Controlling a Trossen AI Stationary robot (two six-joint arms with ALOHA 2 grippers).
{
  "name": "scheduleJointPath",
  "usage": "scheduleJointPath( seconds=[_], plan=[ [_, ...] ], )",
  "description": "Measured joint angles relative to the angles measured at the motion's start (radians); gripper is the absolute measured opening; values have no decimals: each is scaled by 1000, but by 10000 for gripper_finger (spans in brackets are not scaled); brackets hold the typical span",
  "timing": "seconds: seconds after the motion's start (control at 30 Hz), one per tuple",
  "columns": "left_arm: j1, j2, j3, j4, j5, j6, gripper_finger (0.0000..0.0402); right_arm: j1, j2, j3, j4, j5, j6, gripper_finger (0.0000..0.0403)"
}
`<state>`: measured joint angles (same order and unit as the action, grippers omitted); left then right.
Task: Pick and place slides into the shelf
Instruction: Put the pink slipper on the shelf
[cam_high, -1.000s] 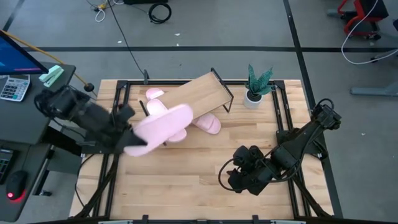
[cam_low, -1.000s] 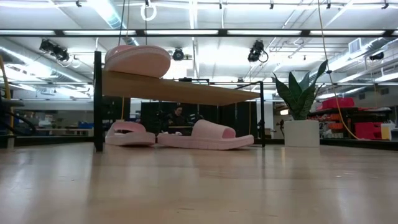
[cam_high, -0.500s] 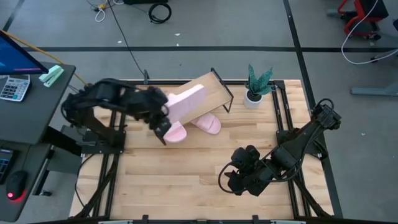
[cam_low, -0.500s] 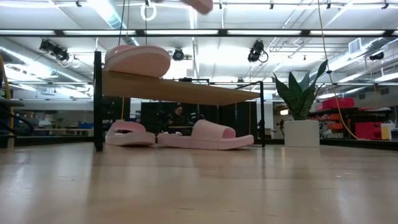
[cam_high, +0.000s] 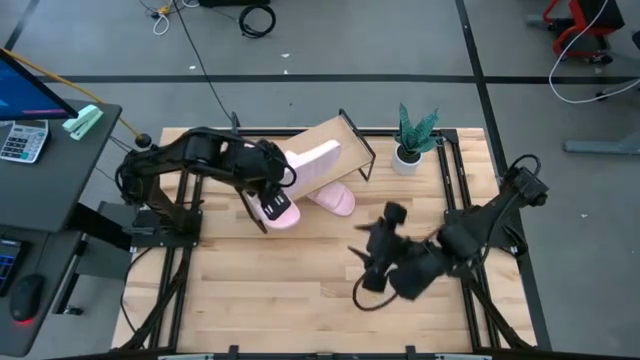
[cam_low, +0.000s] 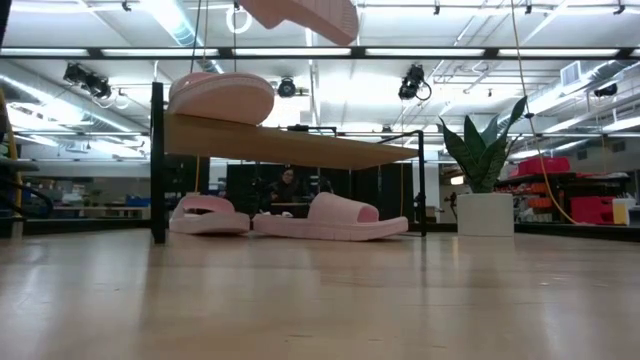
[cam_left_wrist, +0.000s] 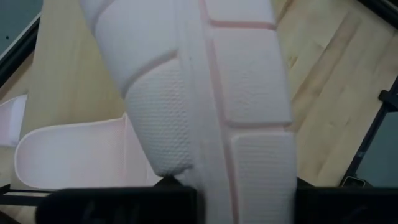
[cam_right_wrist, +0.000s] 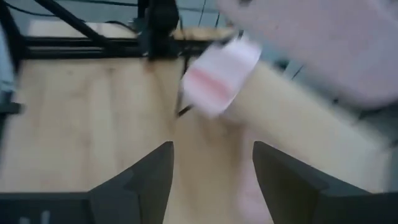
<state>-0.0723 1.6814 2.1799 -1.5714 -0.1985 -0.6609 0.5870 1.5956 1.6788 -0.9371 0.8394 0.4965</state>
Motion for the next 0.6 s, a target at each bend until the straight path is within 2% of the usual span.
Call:
scheduleJointPath(
  seconds=[0.07, 0.3, 0.47, 0.6],
  plan=[
    [-1, 0, 0, 0, 2, 0, 44, -52, 0, 62, -20, -21, -136, 226],
    [-26, 0, 0, 0, -16, -5, 44, -305, -2, 293, -88, -245, -497, 245],
    [-44, 3, 0, 0, -16, -5, 44, -485, -4, 400, -85, -540, -702, 267],
    [-46, 3, 0, 0, -19, -5, 44, -600, -3, 407, -80, -753, -768, 276]
  ],
)
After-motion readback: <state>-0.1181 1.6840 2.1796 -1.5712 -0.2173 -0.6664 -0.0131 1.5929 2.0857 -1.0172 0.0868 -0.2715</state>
